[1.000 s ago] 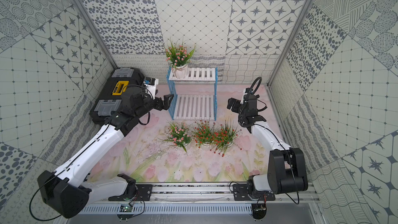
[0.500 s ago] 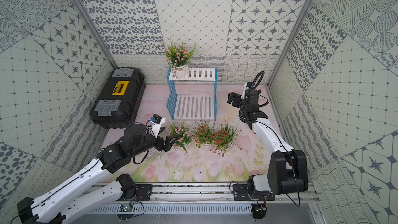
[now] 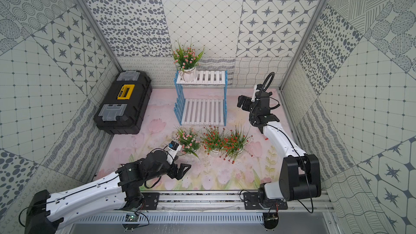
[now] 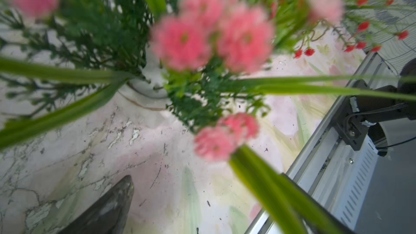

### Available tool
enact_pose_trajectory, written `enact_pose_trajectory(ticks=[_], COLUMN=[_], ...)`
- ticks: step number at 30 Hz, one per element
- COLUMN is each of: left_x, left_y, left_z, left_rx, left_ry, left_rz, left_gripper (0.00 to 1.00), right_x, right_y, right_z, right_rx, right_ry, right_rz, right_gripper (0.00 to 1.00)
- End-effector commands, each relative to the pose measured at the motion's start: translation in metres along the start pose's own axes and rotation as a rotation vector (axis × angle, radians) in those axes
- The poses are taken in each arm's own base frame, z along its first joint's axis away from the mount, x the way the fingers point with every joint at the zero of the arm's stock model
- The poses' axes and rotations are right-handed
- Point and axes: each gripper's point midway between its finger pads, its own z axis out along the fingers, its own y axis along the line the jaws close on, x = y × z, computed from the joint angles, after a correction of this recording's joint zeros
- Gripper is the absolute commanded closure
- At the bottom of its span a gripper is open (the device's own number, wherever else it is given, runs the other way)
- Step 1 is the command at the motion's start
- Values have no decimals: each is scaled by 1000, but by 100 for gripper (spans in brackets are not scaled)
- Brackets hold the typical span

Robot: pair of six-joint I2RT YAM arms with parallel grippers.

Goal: Place the baby's breath potted plants on the rack by color
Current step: Pick up the baby's breath potted plant from the center of the board.

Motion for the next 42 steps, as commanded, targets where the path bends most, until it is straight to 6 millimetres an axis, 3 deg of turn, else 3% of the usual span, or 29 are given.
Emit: enact_pose_trajectory(ticks=[1, 3, 4, 6, 13, 19, 28, 31, 33, 38, 42], left_x=[-18, -26, -17, -19, -23, -47, -56, -58, -73, -84, -84], left_y=[15, 15, 21, 21, 2, -4, -9, -5, -8, -7, 6], left_z=[6, 6, 11, 16, 40, 38, 48, 57, 59, 65, 67], left_rx=[-19, -19, -41, -51, 31, 30, 54, 63, 71, 52, -32], left_ry=[-220, -279, -264, -267, -275, -376, -401, -401, -440, -474, -483], left_rz=[-138, -116, -90, -46, 21, 104, 141, 137, 121, 133, 173], left_gripper=[1, 1, 1, 1, 1, 2, 2, 2, 1, 2, 2], right_x=[-3, -2, -2, -2, -4, -4, -3, -3, -3, -4, -2], right_y=[1, 3, 4, 4, 5, 4, 5, 4, 4, 2, 3], right_z=[-1, 0, 1, -1, -3, -3, -2, -2, -3, -4, -3], right_rx=[1, -7, -9, -6, -4, -4, -6, -5, -1, 6, 2], right_ry=[-24, -19, -17, -18, -26, -25, -25, -25, -27, -31, -30], right_rz=[-16, -12, -15, -20, -26, -23, -25, -25, -28, -34, -32], right_gripper=[2, 2, 2, 2, 2, 2, 2, 2, 2, 2, 2])
